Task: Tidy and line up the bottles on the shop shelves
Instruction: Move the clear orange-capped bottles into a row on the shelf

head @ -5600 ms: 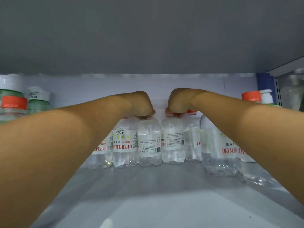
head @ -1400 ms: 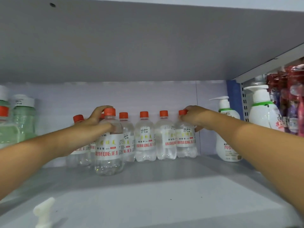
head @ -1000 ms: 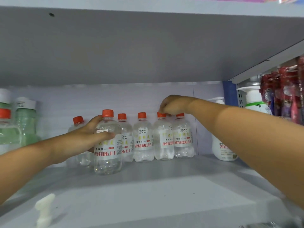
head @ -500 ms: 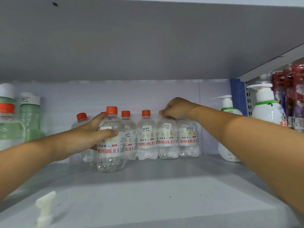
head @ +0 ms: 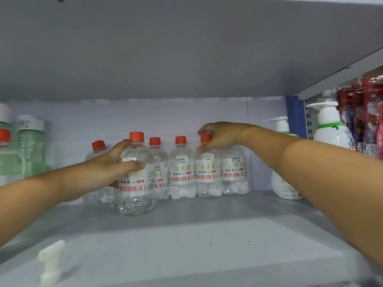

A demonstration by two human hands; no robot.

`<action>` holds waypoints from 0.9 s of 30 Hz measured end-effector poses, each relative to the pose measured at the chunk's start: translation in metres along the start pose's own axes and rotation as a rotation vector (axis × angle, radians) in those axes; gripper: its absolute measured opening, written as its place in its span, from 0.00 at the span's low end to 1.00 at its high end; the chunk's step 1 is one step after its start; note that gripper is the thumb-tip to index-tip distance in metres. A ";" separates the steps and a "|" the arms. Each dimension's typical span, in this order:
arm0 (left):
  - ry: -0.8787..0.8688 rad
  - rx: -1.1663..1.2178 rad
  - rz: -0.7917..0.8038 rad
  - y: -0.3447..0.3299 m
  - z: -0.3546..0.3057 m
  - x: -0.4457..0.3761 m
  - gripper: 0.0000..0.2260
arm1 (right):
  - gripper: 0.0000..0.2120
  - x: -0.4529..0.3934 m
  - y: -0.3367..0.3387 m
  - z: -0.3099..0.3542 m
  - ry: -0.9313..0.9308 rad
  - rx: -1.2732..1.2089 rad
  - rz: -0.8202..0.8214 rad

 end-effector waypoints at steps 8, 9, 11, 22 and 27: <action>0.014 0.006 0.032 -0.002 0.001 -0.001 0.21 | 0.33 0.001 -0.006 0.002 0.054 0.040 -0.045; 0.014 0.005 0.027 -0.001 0.002 -0.001 0.22 | 0.32 0.001 -0.007 0.001 0.051 0.036 -0.051; 0.014 0.010 0.012 0.000 0.001 -0.001 0.22 | 0.32 0.004 -0.010 0.000 0.042 0.038 -0.042; 0.005 -0.002 0.020 -0.002 -0.002 0.001 0.25 | 0.33 0.044 0.029 -0.058 -0.332 -0.145 -0.004; 0.013 -0.017 0.030 -0.002 -0.001 0.002 0.26 | 0.22 0.041 0.002 -0.058 -0.353 -0.263 0.054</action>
Point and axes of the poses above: each hand's wrist, its own x-axis away from the middle knuckle, its own y-axis out of the back of the hand, z = x × y, the point moved 8 cm from there along -x, towards the middle knuckle, and after that the axes turned 2 degrees about -y, right-handed, at the moved point
